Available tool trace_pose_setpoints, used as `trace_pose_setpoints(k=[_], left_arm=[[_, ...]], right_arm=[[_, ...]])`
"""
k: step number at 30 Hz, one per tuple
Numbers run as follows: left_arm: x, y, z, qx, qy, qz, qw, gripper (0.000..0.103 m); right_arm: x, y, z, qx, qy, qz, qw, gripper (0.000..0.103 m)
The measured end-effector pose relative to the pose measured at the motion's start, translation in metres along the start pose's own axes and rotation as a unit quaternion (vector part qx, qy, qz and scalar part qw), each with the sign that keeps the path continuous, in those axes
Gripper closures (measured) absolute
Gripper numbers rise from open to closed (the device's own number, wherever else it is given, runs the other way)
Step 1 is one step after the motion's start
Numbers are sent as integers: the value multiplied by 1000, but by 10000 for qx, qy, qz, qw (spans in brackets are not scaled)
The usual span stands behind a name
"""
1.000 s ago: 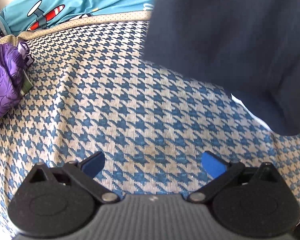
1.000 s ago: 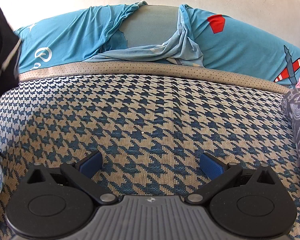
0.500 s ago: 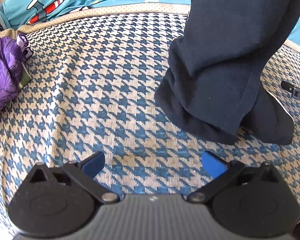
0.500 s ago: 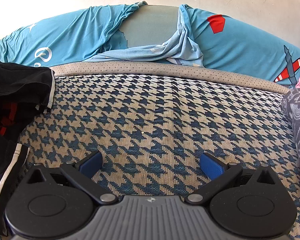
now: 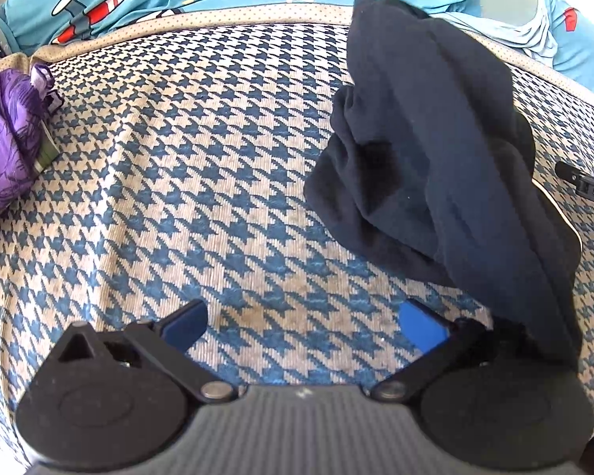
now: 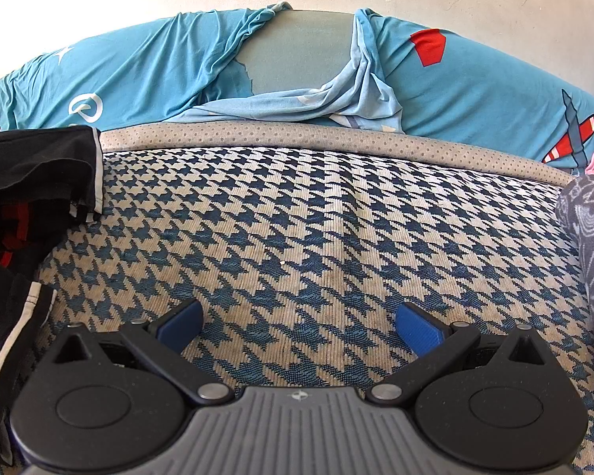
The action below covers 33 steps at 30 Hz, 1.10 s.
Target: Fold clothes
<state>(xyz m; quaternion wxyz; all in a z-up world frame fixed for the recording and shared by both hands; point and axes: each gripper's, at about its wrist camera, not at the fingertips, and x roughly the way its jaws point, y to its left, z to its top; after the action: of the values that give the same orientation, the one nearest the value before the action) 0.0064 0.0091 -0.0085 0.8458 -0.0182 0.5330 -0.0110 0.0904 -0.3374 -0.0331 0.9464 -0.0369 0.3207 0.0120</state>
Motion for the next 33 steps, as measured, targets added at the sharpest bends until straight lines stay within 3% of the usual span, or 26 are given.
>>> trace_pose_setpoints(k=[10, 16, 22, 33], left_arm=[[2, -1, 5, 10, -14, 11, 10000, 0], [1, -2, 18, 44, -264, 202, 9994, 0], [-4, -9, 34, 145, -454, -14, 9989, 0], [-12, -20, 56, -53, -648, 54, 9979, 0]], right_arm=[[0, 0, 0, -1, -1, 0, 10000, 0], [0, 0, 0, -3, -1, 0, 10000, 0], [0, 0, 0, -3, -1, 0, 10000, 0], [0, -1, 0, -17, -2, -9, 10000, 0]])
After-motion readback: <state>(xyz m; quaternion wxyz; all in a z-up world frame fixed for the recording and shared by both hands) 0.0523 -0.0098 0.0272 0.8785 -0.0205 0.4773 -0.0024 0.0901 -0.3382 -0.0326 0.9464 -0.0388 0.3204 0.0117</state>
